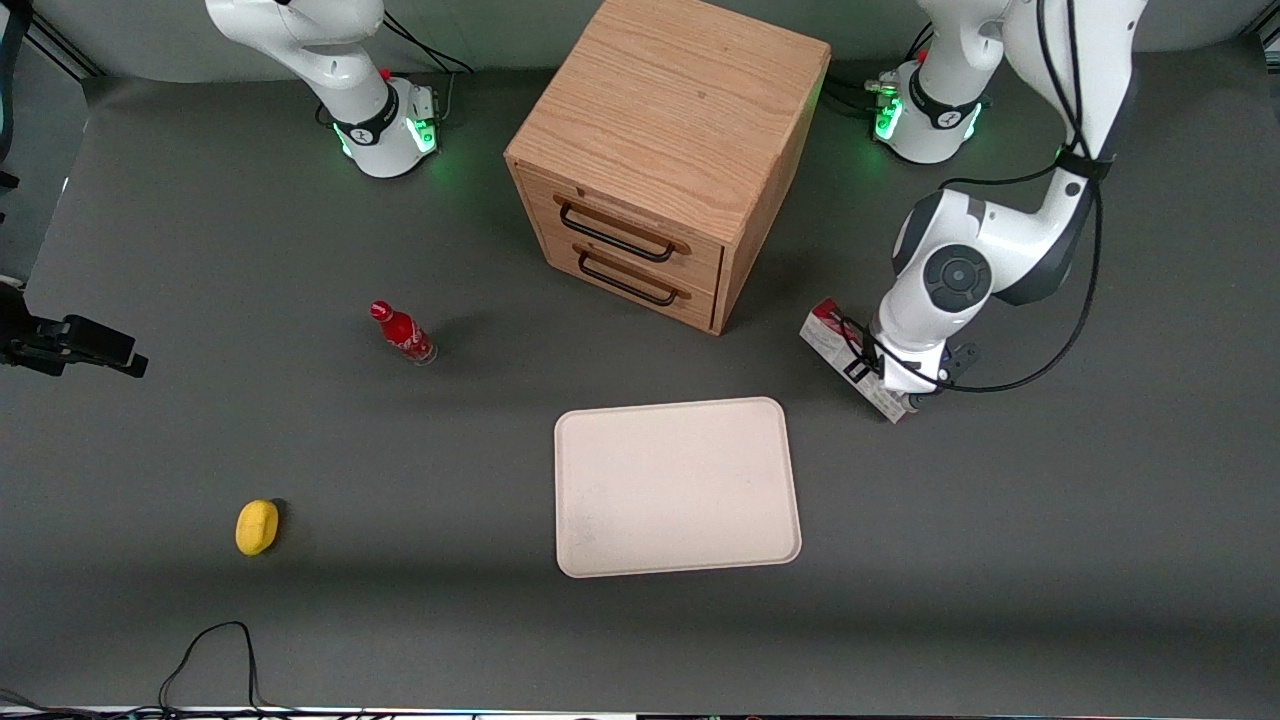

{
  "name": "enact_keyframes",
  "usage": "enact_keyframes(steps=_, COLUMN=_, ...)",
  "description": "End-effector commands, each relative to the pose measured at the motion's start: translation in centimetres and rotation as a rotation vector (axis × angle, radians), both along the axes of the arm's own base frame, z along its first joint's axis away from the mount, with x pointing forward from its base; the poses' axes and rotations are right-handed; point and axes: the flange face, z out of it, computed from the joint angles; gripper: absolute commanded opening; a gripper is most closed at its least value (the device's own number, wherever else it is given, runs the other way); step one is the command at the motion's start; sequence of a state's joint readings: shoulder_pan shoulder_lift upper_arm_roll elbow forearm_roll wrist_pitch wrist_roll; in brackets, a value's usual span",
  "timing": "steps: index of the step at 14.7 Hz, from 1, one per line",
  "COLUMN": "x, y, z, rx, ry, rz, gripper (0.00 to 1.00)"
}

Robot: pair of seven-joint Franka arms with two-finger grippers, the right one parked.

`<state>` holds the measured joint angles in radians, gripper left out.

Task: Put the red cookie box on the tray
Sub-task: 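Lift the cookie box and carry it over the white tray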

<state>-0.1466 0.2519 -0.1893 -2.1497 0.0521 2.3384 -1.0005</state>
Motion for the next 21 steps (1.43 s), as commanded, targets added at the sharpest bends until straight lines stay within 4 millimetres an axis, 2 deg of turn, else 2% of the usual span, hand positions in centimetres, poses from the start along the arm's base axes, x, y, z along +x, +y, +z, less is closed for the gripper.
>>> enact_keyframes(steps=1, x=3.6, y=1.9, z=7.1, rx=0.002, ry=-0.023, rz=-0.149, gripper=0.0)
enact_keyframes(steps=3, x=5.9, y=2.8, z=11.8, rx=0.002, ry=-0.029, rz=-0.213, gripper=0.0)
enact_keyframes(steps=6, x=8.7, y=1.8, z=18.9, rx=-0.002, ry=-0.009, rz=-0.307, gripper=0.0)
enact_keyframes(steps=9, x=11.3, y=-1.1, z=24.0, rx=-0.015, ry=0.025, rz=-0.391, gripper=0.0)
enact_keyframes(steps=11, x=12.5, y=-3.8, z=25.2, rx=-0.034, ry=0.018, rz=-0.496, gripper=0.0)
enact_keyframes(steps=12, x=13.1, y=-4.5, z=24.9, rx=-0.045, ry=0.011, rz=-0.547, gripper=0.0)
enact_keyframes(steps=14, x=14.2, y=-7.1, z=22.8, rx=-0.078, ry=0.006, rz=-0.599, gripper=0.0)
enact_keyframes(steps=17, x=15.4, y=-12.1, z=17.9, rx=-0.091, ry=0.013, rz=-0.64, gripper=0.0)
enact_keyframes(steps=21, x=15.7, y=-16.1, z=11.5, rx=-0.09, ry=0.001, rz=-0.627, gripper=0.0)
